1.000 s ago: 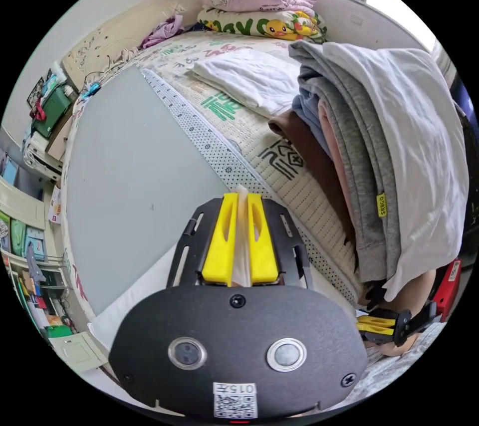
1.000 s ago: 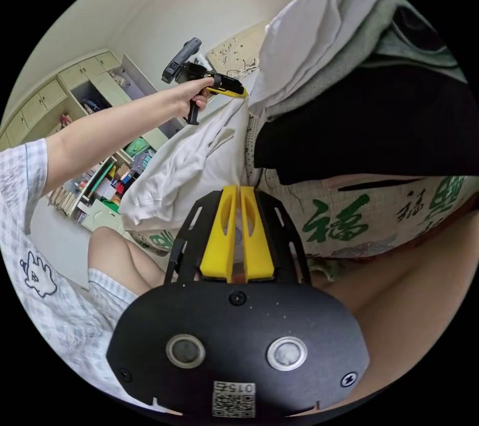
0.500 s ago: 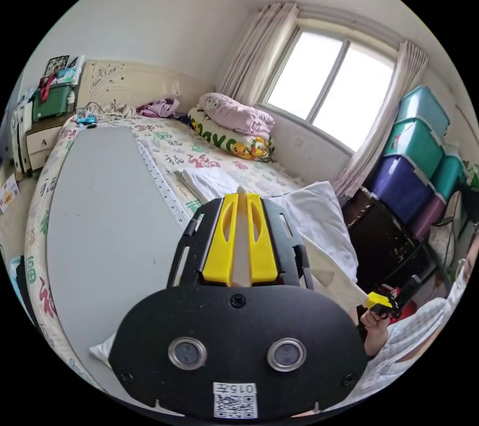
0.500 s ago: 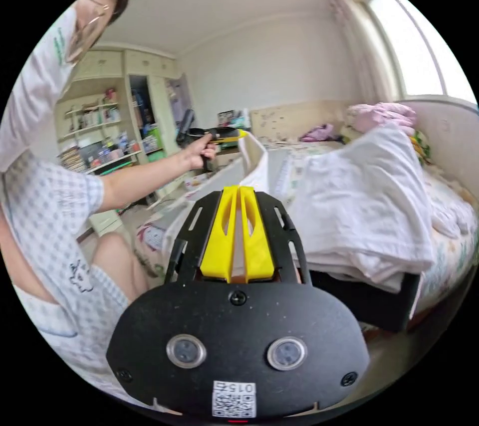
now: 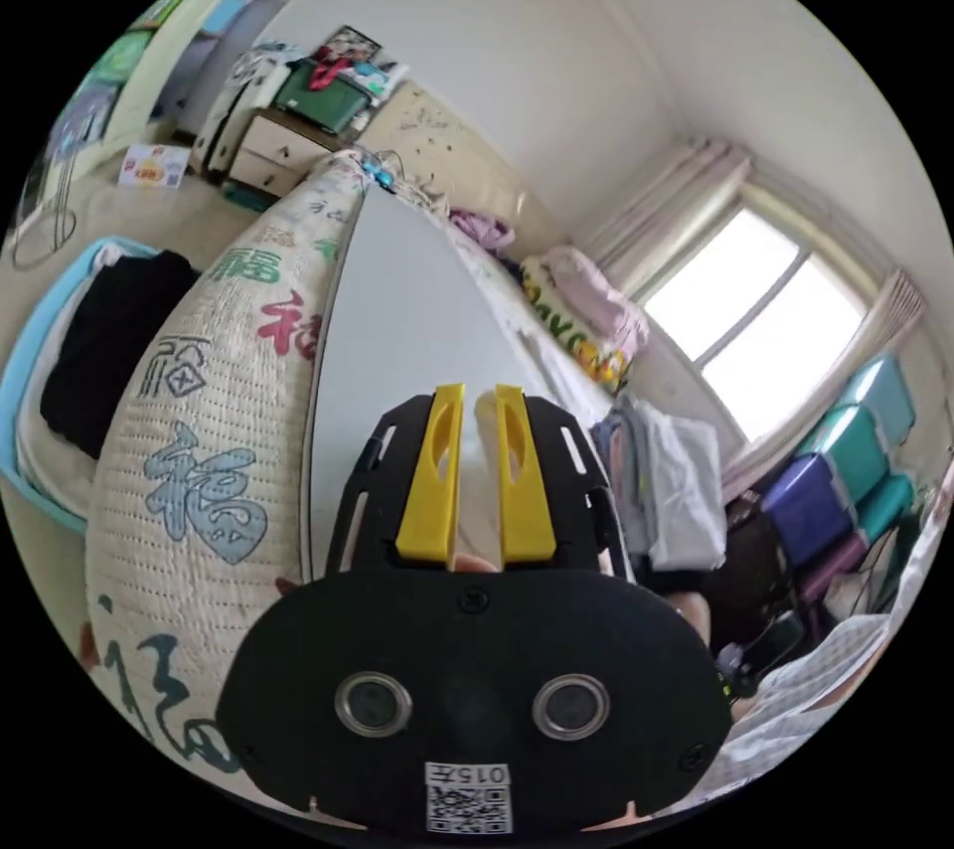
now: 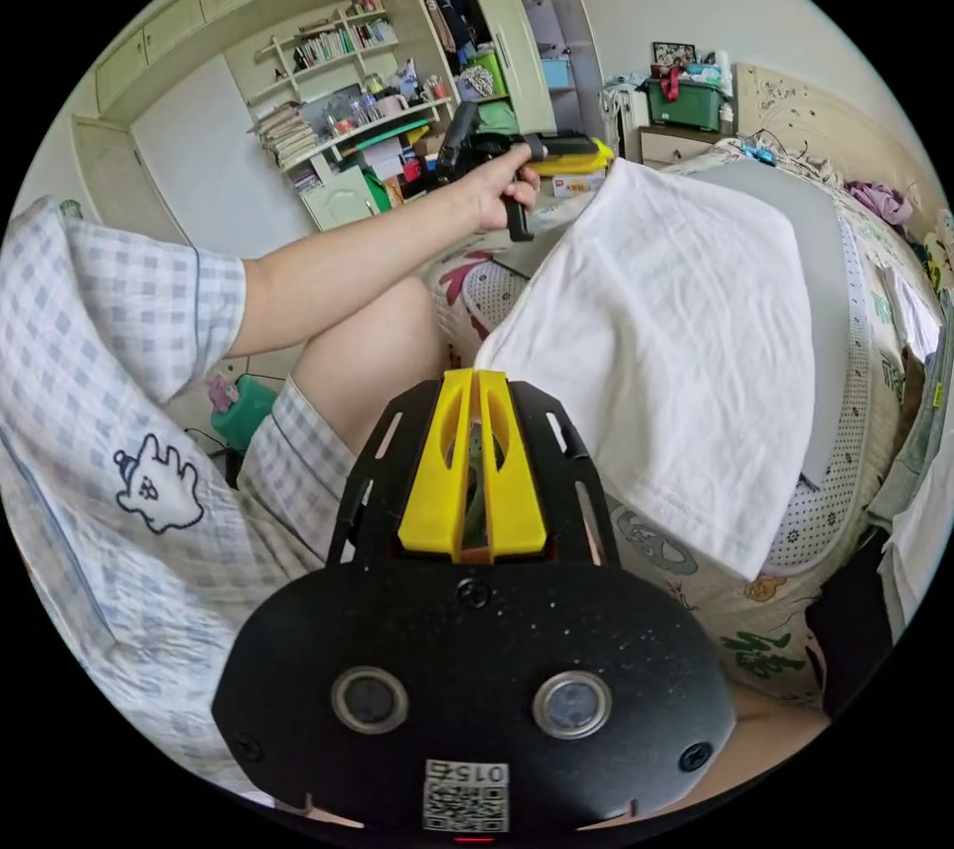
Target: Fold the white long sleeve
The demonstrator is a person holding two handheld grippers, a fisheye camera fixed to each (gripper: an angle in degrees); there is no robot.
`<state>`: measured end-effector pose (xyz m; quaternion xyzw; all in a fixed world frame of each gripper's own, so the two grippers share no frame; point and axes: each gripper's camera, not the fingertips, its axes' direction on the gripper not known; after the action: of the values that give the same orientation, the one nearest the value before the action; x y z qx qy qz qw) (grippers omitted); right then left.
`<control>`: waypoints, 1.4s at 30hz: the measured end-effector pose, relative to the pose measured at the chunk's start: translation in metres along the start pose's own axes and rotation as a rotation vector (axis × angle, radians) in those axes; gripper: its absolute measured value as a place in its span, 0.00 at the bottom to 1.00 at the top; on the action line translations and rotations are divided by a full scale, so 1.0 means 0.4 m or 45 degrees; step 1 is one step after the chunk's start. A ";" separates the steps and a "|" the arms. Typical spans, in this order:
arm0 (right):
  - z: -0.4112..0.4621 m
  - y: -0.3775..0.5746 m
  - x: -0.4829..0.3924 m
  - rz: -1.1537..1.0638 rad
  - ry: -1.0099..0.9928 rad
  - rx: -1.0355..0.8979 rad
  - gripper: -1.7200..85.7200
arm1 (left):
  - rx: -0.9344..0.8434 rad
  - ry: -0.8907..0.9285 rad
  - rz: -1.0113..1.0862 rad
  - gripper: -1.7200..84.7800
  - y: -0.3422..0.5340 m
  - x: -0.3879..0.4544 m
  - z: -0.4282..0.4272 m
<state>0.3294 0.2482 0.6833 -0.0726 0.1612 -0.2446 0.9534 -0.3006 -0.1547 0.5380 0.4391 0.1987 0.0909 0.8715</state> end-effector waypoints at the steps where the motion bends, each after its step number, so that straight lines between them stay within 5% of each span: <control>1: 0.020 0.004 -0.003 0.003 0.008 -0.016 0.01 | 0.108 0.019 -0.003 0.10 0.002 0.003 -0.035; 8: 0.129 0.013 -0.022 -0.015 0.015 -0.116 0.01 | -0.191 0.025 0.013 0.11 0.021 0.028 0.059; 12: 0.204 0.034 -0.033 -0.060 0.096 -0.219 0.01 | -0.294 -0.222 0.113 0.04 0.037 0.077 0.127; 17: 0.248 0.057 -0.018 -0.024 0.068 -0.250 0.02 | -0.193 -0.318 0.146 0.03 0.042 0.138 0.083; 30: 0.441 0.103 0.036 -0.103 0.169 -0.476 0.02 | -0.432 -0.745 0.335 0.02 0.082 0.271 0.249; 33: 0.423 0.111 0.034 -0.083 0.094 -0.427 0.01 | -0.432 -0.750 0.347 0.03 0.089 0.293 0.254; 37: 0.360 0.155 -0.007 -0.133 -0.425 -0.346 0.01 | -0.390 -0.662 0.320 0.05 0.089 0.309 0.214; 42: 0.214 0.187 0.006 -0.108 -0.170 -0.084 0.02 | -0.313 -0.624 0.384 0.08 0.099 0.374 0.156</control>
<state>0.3939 0.3171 0.7466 -0.1267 0.1021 -0.2739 0.9479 -0.1381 -0.1266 0.5631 0.3639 -0.0972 0.1341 0.9166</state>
